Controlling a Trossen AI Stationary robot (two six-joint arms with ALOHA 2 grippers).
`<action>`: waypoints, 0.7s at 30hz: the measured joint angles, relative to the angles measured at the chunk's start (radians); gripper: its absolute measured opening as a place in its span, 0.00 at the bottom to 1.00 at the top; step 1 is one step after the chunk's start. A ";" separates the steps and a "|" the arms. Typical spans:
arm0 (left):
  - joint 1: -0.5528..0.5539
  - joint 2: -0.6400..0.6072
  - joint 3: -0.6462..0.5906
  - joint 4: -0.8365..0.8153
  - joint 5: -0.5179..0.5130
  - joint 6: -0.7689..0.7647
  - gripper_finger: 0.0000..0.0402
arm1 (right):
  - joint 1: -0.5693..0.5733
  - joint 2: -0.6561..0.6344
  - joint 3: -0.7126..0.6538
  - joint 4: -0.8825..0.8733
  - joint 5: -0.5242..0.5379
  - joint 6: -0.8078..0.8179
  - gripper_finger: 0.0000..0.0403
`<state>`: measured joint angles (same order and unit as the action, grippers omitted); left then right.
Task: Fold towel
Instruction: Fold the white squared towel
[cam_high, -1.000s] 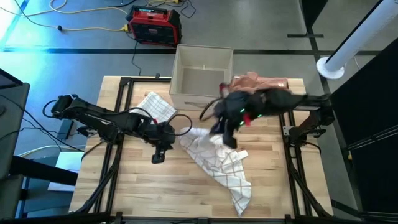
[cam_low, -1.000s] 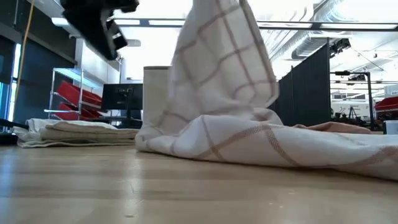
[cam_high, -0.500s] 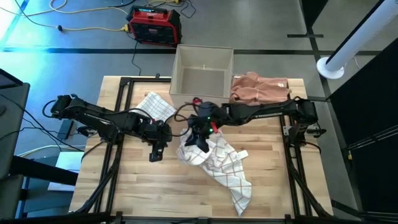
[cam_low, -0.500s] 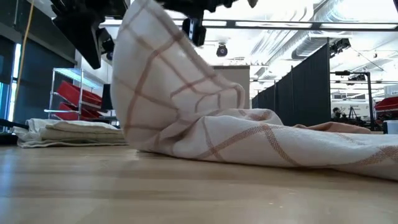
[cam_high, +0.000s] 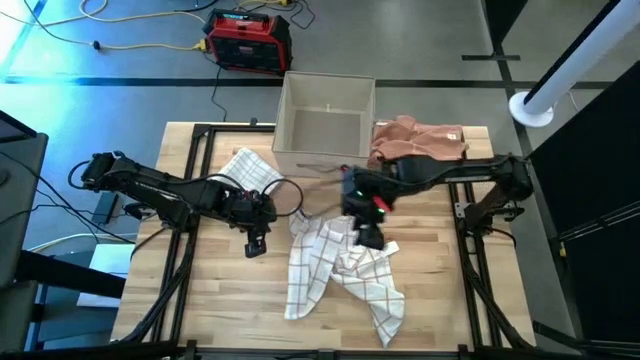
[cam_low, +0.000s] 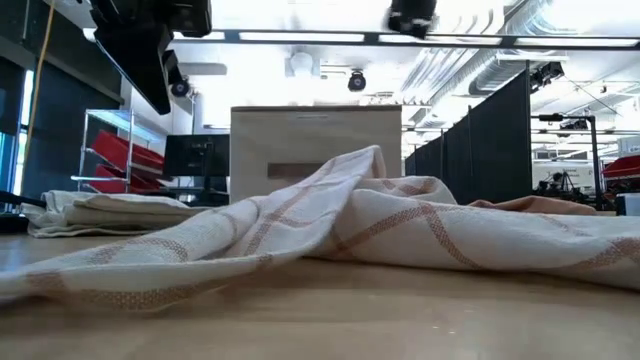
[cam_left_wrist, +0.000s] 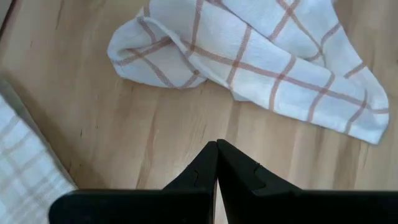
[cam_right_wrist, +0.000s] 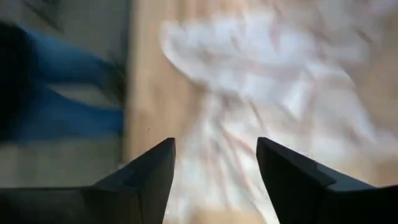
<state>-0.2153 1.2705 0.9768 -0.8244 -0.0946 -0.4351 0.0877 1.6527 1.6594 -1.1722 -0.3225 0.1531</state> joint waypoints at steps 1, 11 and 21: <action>0.000 0.000 0.000 0.001 0.003 0.000 0.00 | 0.019 -0.022 -0.017 -0.053 0.072 -0.026 0.53; -0.010 0.000 0.000 0.021 0.002 -0.068 0.00 | 0.124 -0.085 -0.495 0.360 0.266 -0.133 0.51; -0.070 0.000 0.000 0.022 0.002 -0.138 0.00 | 0.169 -0.074 -0.780 0.869 0.478 -0.187 0.49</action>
<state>-0.2852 1.2709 0.9768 -0.8028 -0.0921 -0.5726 0.2565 1.5784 0.8790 -0.3030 0.1559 -0.0343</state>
